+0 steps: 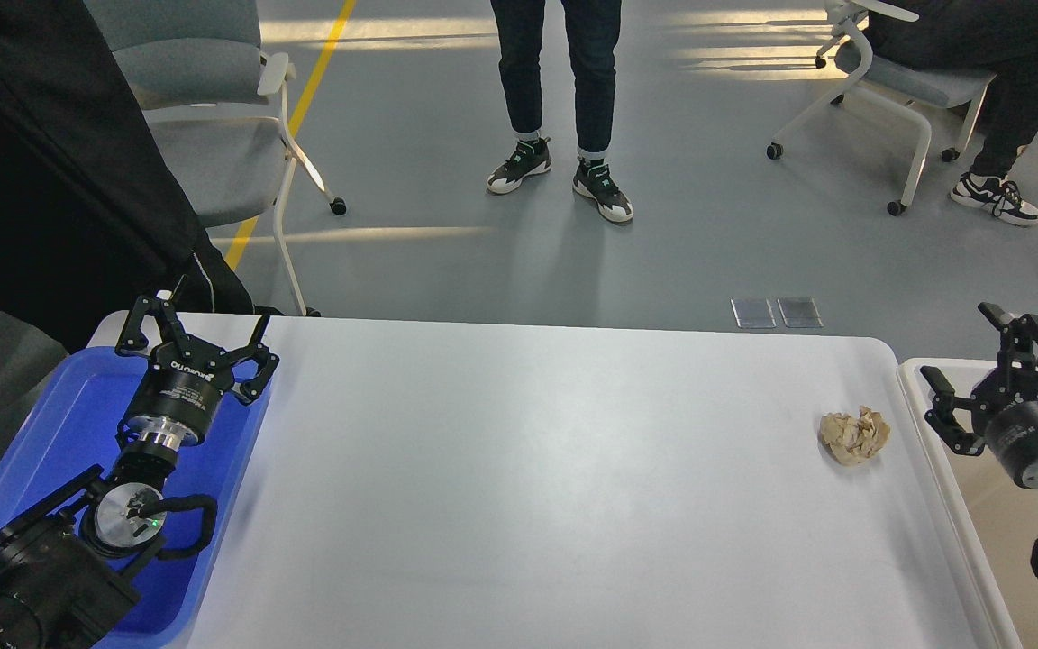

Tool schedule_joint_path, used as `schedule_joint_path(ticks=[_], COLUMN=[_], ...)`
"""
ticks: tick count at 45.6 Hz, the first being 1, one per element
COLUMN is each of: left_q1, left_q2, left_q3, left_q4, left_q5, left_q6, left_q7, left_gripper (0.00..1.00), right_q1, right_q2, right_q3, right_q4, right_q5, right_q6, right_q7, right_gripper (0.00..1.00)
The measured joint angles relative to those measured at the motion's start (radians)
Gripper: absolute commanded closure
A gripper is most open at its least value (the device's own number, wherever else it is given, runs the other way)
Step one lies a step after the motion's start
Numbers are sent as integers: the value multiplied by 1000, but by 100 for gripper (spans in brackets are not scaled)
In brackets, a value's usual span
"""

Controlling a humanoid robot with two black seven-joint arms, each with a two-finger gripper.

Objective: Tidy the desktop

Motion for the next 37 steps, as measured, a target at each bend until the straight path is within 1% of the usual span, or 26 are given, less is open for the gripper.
schedule_joint_path(ticks=[7, 14, 21, 27, 37], left_q1=[0, 0, 0, 0, 0], left_q2=[0, 0, 0, 0, 0], left_q3=[0, 0, 0, 0, 0], left_q4=[0, 0, 0, 0, 0], left_q5=[0, 0, 0, 0, 0], left_q6=[0, 0, 0, 0, 0], left_q7=[0, 0, 0, 0, 0], left_gripper=[0, 0, 0, 0, 0], right_q1=[-9, -7, 7, 25, 66], right_q2=[56, 111, 151, 190, 253], right_q3=[29, 62, 74, 72, 39], right_q4=[7, 10, 1, -32, -109], right_q5=[-13, -21, -24, -26, -27], right_q6=[-41, -90, -123, -139, -150], right_q7=[23, 86, 122, 138, 149], right_gripper=[0, 0, 0, 0, 0])
